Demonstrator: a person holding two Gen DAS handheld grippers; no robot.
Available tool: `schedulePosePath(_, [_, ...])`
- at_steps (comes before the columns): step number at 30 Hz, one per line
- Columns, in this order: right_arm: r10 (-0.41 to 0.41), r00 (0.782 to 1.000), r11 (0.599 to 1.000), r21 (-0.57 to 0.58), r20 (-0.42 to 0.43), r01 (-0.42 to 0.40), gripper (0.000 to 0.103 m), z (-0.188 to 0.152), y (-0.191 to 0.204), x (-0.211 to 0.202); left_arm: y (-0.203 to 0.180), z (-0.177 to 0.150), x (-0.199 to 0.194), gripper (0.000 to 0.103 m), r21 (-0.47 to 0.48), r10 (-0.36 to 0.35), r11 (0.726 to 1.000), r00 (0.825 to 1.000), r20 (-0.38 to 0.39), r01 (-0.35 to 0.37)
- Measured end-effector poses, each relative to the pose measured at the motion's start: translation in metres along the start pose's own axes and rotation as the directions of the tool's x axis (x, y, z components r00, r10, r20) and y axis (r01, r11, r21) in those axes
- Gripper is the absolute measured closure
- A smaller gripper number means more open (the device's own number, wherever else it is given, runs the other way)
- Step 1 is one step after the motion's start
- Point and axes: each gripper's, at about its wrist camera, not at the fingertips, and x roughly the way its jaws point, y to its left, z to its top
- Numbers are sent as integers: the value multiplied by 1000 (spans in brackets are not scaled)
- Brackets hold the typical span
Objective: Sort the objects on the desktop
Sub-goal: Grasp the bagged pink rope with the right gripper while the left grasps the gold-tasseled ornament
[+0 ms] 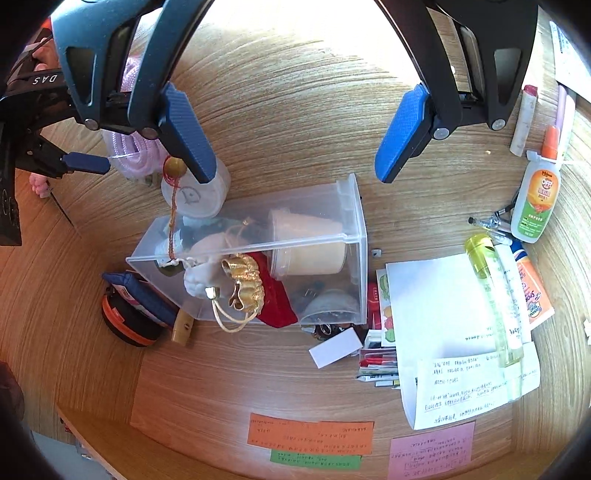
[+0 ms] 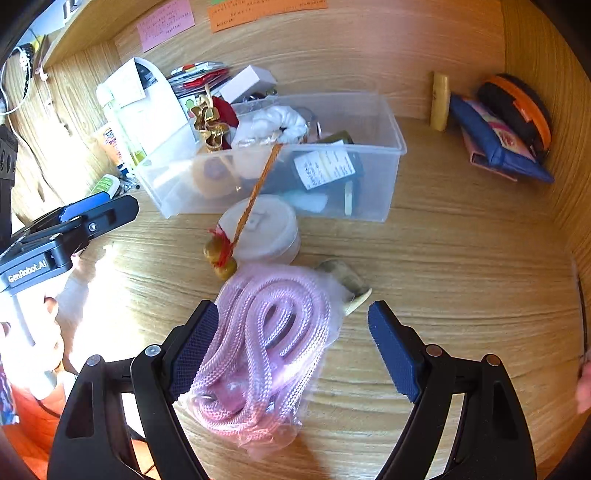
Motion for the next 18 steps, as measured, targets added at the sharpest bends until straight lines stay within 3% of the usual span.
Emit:
schedulePosePath(5, [31,999,999,43,-30,-30,20,-12,7,9,4,-10,-1,15,-11,-4,1000,1000,-19,3])
schedulePosePath(7, [39,999,998,43,-33,-37,10,-12,12,11,5,-12,-1,15,-12,-2,1000,1000,-24,1])
schedulePosePath(9, [54,998,998,32,-35,-53,7,-12,19,13,6,-14,-2,15,-16,-2,1000,1000,-25,2])
schedulePosePath(12, [18,999,1000,-18,-28,-19,6,-12,28,18,3,-15,-2,15,-18,-13,1000,1000,-29,12])
schedulePosePath(16, [-66,998,992,-105,0,66,9,-15,38,25,-7,-15,1,15,-4,-28,1000,999,-33,28])
schedulePosePath(18, [-114,993,981,-154,30,117,20,-17,41,27,-13,-15,3,15,5,-38,999,999,-36,38])
